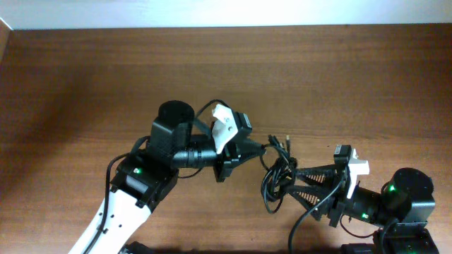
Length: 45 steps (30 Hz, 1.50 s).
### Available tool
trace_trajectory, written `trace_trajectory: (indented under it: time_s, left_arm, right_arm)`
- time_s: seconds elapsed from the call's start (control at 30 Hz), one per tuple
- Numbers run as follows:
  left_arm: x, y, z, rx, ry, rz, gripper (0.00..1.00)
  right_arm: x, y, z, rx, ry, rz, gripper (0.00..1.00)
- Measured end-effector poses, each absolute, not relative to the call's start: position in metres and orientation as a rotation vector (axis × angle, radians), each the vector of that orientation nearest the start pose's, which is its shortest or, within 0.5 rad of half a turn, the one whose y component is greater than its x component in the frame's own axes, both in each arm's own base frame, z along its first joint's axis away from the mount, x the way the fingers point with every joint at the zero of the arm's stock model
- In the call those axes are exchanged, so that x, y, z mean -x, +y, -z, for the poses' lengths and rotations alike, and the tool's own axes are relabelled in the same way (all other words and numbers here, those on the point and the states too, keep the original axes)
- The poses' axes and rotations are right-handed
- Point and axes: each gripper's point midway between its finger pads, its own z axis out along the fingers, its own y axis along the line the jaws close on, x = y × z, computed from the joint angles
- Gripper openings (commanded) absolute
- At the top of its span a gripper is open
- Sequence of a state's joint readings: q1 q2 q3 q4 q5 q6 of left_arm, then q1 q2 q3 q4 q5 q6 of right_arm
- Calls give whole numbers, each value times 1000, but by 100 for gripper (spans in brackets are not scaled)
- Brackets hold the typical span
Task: Untangle cables
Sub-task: 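Carry the lifted bundle toward the right gripper, right gripper reaching in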
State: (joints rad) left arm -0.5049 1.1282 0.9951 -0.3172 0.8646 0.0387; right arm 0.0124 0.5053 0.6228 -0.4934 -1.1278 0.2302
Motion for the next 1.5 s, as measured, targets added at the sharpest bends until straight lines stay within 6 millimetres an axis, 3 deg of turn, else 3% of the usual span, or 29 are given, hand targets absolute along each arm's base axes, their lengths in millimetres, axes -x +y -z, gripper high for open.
trace_trajectory:
  time_s: [0.2,0.27,0.37,0.6,0.87,1.03,1.07,1.1,1.13,1.23,1.33,1.5]
  left_arm:
    - [-209,-281,-298,-1079,1751,1219,0]
    - [-206,-281,-295,-1079,1774,1228,0]
    - [-206,-281,-293,-1076,1787,1233,0]
    - [-208,-281,-292,-1059,1801,1226,0]
    - [-236,-280,-303,-777,1905,1224,0]
    - [-241,-274,-290,-692,2002,1196,0]
    - [-242,-273,-289,-683,2012,1190,0]
    - [-242,-273,-288,-680,2012,1185,0]
    - [-244,-273,-288,-675,2014,1177,0]
    - [-247,-271,-286,-659,2022,1156,0]
    - [-249,-270,-286,-650,2024,1143,0]
    - [-251,-267,-286,-647,2021,1131,0]
  right_arm:
    - [-162,157,-278,571,1807,-1234,42]
    - [-162,157,-279,573,1804,-1232,20]
    - [-162,157,-280,579,1796,-1227,4]
    - [-162,157,-280,581,1794,-1225,4]
    - [-163,157,-281,585,1789,-1222,4]
    - [-163,157,-281,583,1790,-1222,4]
    - [-164,157,-280,570,1797,-1219,9]
    - [-167,155,-279,543,1810,-1208,33]
    - [-170,153,-277,510,1830,-1202,49]
    - [-173,151,-274,471,1852,-1198,80]
    - [-174,150,-274,458,1858,-1192,91]
    - [-179,146,-264,399,1908,-1162,95]
